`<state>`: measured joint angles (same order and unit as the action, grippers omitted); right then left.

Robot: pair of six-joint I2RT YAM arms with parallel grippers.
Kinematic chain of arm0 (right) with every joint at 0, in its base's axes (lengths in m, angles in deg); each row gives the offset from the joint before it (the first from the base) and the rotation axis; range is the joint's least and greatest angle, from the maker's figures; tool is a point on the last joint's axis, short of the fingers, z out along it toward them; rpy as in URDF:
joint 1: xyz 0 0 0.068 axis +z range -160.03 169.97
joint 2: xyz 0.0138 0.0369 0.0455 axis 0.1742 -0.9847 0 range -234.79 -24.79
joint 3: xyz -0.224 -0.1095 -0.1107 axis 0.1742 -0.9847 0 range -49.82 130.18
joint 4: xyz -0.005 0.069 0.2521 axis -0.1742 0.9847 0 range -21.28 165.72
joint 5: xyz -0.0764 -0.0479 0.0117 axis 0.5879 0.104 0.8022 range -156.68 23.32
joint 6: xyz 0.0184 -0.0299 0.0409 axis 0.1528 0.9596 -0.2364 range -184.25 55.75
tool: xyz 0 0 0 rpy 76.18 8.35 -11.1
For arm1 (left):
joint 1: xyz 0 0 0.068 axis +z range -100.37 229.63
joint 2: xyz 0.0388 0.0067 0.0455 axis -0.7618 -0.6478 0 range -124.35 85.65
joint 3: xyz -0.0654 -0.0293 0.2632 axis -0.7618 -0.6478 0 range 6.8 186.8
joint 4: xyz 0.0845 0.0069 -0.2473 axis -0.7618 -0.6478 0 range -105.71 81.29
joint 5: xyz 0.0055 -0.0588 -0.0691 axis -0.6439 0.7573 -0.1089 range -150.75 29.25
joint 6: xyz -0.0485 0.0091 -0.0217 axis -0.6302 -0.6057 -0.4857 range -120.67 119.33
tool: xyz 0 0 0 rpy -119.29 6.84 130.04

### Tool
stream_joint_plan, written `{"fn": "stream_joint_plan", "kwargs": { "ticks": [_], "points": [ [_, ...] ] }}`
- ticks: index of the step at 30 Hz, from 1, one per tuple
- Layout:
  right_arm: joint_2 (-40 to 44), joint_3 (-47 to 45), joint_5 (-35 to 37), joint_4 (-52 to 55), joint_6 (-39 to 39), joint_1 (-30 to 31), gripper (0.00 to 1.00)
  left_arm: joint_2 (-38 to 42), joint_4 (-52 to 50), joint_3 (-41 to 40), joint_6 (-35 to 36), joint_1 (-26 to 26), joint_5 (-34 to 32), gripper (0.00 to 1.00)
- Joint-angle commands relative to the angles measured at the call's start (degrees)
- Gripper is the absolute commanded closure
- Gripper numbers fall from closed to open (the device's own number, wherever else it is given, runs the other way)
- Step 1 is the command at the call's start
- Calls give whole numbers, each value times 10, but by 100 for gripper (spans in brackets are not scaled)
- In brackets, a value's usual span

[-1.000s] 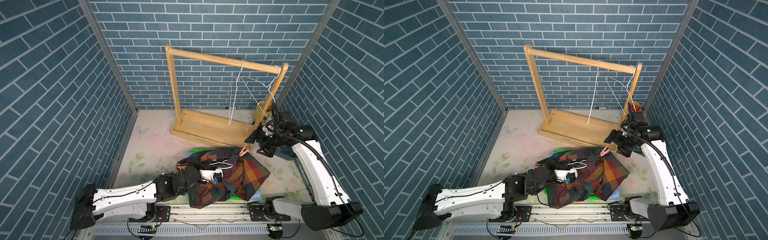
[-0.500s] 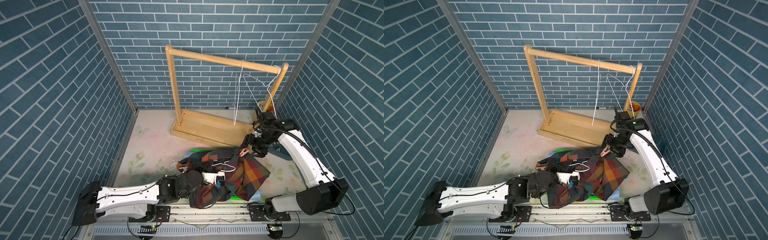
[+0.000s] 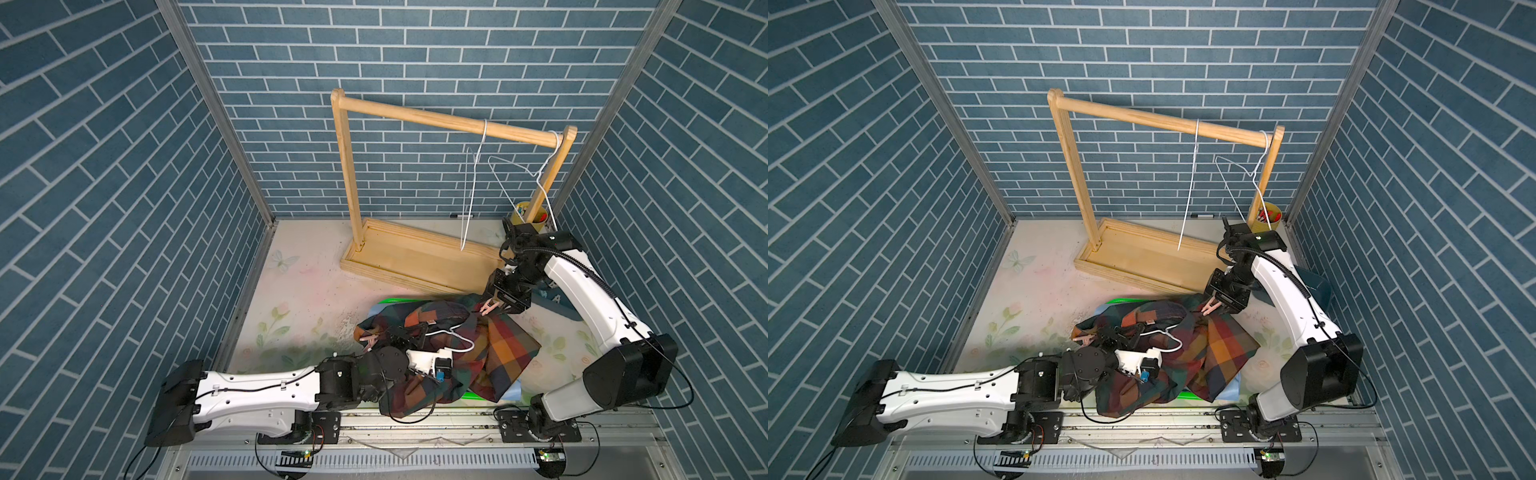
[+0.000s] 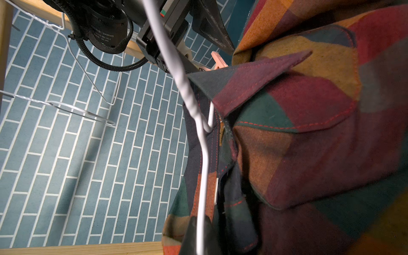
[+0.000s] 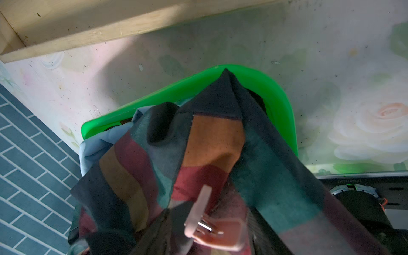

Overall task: Remove the clothespins securing long-sleeve shirts to the hanger
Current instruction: Remove the clamp from the hanger.

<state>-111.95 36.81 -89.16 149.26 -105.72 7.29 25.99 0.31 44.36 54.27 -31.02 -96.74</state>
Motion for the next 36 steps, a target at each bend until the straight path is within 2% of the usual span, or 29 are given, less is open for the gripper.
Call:
{"fn": "stream_joint_plan", "kwargs": {
  "ticks": [1,20,36],
  "points": [
    [-11,26,5,31,17,1,46,-2,17,-7,2,-6,-5,100],
    [-16,29,10,47,38,-7,74,-19,20,-6,-7,-5,-5,100],
    [-7,22,18,45,47,-10,97,-32,0,13,-39,34,21,100]
  ]
}}
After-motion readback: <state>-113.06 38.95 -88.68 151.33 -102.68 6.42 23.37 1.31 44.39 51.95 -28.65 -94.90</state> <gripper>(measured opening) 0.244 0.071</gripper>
